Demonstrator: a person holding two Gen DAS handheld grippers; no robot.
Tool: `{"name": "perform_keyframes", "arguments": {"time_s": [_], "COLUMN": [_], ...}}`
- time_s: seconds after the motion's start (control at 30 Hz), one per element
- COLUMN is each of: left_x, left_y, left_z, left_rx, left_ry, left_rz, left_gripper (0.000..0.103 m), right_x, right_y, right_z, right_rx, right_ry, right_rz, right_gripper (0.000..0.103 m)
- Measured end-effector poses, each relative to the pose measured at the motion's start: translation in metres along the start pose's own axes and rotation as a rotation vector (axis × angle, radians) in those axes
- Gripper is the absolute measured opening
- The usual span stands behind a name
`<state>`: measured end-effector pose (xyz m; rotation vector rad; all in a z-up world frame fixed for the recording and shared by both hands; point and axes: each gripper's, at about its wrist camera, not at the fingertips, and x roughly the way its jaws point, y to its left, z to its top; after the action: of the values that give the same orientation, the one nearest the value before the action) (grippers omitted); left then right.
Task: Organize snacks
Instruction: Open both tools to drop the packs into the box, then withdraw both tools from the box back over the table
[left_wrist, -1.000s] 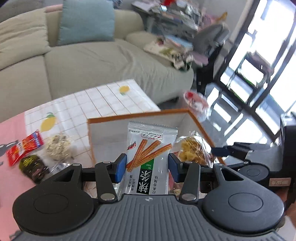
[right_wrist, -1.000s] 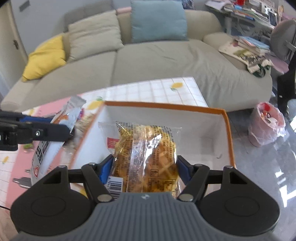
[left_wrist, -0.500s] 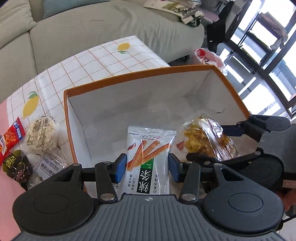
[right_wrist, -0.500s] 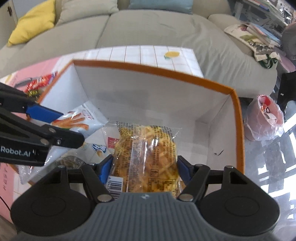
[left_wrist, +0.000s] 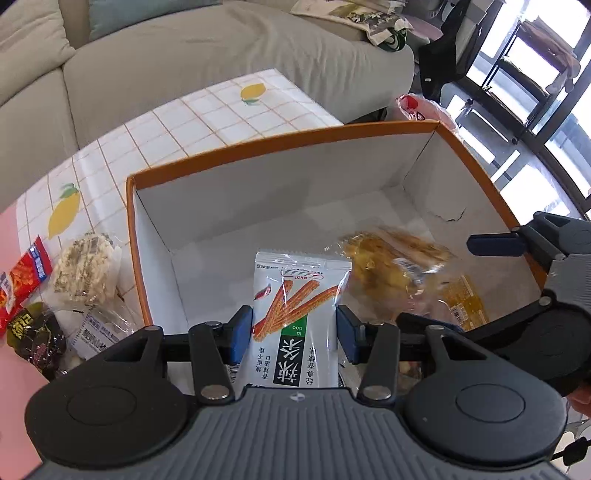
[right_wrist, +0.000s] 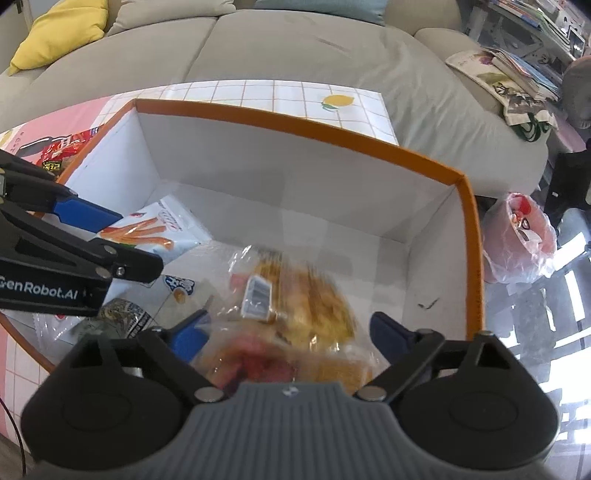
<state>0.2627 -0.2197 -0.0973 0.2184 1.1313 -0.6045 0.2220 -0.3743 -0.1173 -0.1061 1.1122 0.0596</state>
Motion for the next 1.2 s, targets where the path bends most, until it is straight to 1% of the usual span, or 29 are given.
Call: {"name": "perform_keyframes", "arguments": {"time_s": [0.1, 0.23, 0.37, 0.4, 0.43, 0.47, 0.53, 0.6, 0.73, 0.9, 0.97, 1.07, 1.13, 1.2], "left_x": [-0.012, -0.03, -0.046, -0.05, -0.056, -0.061, -0.072, -0.083, -0.106, -0.136, -0.146, -0.157, -0.163, -0.167], "left_y": [-0.006, -0.011, -0.015, -0.016, -0.016, -0.016, -0.015, -0.015, -0.014, -0.004, 0.006, 0.025, 0.039, 0.053], "left_z": [-0.001, -0.001, -0.002, -0.003, -0.006, -0.007, -0.01, -0.013, -0.024, -0.054, -0.074, -0.109, -0.136, -0.158], "left_rx": [0.025, 0.031, 0.044, 0.048, 0.051, 0.053, 0.048, 0.05, 0.084, 0.153, 0.176, 0.202, 0.231, 0.272], "left_ry": [-0.033, -0.064, -0.08, -0.087, -0.104, -0.117, -0.139, -0.155, -0.192, -0.292, -0.326, -0.366, -0.389, -0.395], "left_rz": [0.015, 0.03, 0.038, 0.037, 0.037, 0.034, 0.041, 0.047, 0.073, 0.121, 0.156, 0.24, 0.318, 0.396], "left_gripper": [0.055, 0.055, 0.057, 0.059, 0.065, 0.072, 0.079, 0.079, 0.079, 0.079, 0.079, 0.079, 0.079, 0.079], "right_x": [-0.007, -0.022, -0.037, -0.041, -0.046, -0.05, -0.06, -0.069, -0.085, -0.104, -0.11, -0.116, -0.117, -0.116], "right_y": [-0.002, -0.003, -0.002, -0.002, -0.001, -0.001, -0.001, 0.002, 0.009, 0.029, 0.04, 0.056, 0.067, 0.08], "right_z": [-0.002, -0.006, -0.01, -0.011, -0.012, -0.014, -0.016, -0.018, -0.022, -0.03, -0.033, -0.037, -0.039, -0.039], "right_rx": [-0.003, 0.0, 0.011, 0.015, 0.023, 0.031, 0.051, 0.074, 0.12, 0.153, 0.157, 0.161, 0.153, 0.133], "right_ry": [-0.01, -0.033, -0.053, -0.058, -0.066, -0.074, -0.092, -0.107, -0.137, -0.182, -0.2, -0.217, -0.219, -0.214], "right_rz": [-0.018, -0.035, -0.064, -0.07, -0.074, -0.071, -0.056, -0.05, -0.032, 0.017, 0.041, 0.082, 0.103, 0.116], "right_gripper": [0.093, 0.094, 0.097, 0.097, 0.097, 0.097, 0.098, 0.1, 0.1, 0.1, 0.1, 0.1, 0.1, 0.1]}}
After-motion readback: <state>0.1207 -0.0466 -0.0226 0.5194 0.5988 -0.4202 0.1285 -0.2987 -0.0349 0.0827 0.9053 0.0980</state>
